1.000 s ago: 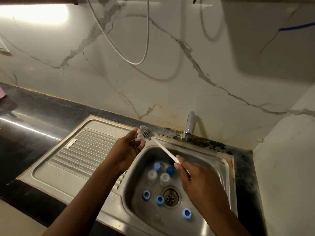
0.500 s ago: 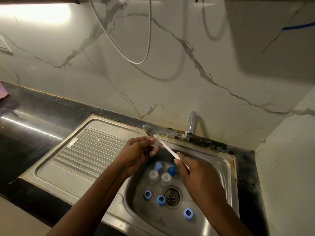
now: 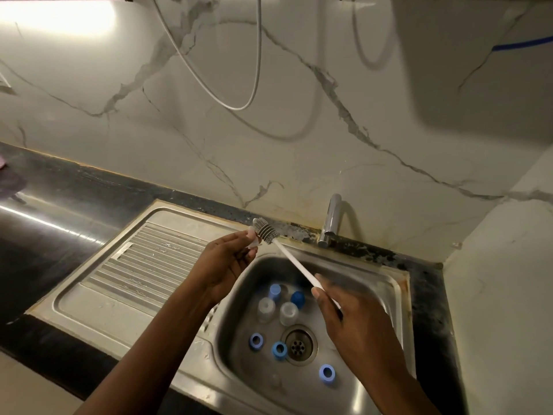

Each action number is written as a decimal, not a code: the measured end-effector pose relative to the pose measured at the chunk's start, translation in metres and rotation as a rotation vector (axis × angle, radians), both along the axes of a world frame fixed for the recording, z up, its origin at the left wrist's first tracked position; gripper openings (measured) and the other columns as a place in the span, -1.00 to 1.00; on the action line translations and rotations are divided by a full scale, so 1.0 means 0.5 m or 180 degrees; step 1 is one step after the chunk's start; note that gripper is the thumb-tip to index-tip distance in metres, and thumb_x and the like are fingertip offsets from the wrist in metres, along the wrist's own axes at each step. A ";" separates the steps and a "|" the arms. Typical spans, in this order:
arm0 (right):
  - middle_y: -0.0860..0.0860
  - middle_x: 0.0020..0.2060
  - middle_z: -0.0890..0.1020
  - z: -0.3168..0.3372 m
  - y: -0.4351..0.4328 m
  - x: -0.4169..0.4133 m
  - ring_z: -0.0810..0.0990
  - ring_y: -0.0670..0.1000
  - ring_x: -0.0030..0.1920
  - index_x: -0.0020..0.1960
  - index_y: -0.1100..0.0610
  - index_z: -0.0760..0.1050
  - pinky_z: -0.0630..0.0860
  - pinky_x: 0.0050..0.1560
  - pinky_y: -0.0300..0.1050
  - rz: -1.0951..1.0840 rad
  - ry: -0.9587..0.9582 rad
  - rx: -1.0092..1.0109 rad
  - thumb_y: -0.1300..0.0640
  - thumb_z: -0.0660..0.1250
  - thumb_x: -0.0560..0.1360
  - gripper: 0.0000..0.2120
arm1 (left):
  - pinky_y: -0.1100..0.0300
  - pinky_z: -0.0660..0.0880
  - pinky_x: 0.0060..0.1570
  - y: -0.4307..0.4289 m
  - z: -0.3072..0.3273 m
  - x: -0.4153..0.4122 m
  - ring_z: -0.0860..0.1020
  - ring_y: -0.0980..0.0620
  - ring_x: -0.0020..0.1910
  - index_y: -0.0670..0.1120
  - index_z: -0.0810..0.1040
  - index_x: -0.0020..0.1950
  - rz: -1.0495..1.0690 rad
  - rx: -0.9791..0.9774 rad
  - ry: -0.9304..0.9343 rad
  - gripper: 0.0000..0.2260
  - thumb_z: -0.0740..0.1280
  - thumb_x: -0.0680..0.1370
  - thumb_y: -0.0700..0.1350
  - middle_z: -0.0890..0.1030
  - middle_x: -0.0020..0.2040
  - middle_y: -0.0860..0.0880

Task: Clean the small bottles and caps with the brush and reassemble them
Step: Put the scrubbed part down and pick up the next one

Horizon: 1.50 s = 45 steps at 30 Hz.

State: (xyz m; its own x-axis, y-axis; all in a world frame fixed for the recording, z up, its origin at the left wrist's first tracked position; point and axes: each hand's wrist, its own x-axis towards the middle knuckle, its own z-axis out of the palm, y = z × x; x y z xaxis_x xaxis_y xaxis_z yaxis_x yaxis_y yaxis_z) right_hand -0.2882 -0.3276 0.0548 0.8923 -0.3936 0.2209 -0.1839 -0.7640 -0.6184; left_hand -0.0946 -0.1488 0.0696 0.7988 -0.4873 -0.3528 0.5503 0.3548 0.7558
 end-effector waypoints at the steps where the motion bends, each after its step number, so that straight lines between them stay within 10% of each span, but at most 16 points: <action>1: -0.14 -0.32 0.59 -0.002 0.002 0.002 0.61 -0.18 -0.28 0.46 -0.18 0.48 0.58 -0.19 -0.31 0.0010 -0.0008 -0.0008 -0.25 0.13 0.65 -0.57 | 0.24 0.67 -0.15 0.000 -0.003 0.001 0.63 0.00 -0.16 -0.28 0.63 0.26 0.0015 0.0004 0.0006 -0.76 0.39 0.63 -0.21 0.69 0.04 -0.22; 45: -0.16 -0.36 0.53 -0.012 0.019 0.009 0.60 -0.23 -0.21 0.48 -0.15 0.48 0.52 -0.21 -0.38 0.0035 0.0016 0.0103 -0.20 0.14 0.68 -0.58 | 0.16 0.71 -0.08 -0.007 -0.011 -0.023 0.69 -0.07 -0.09 -0.28 0.64 0.15 0.0133 0.0219 -0.0085 -0.85 0.37 0.64 -0.24 0.68 0.06 -0.29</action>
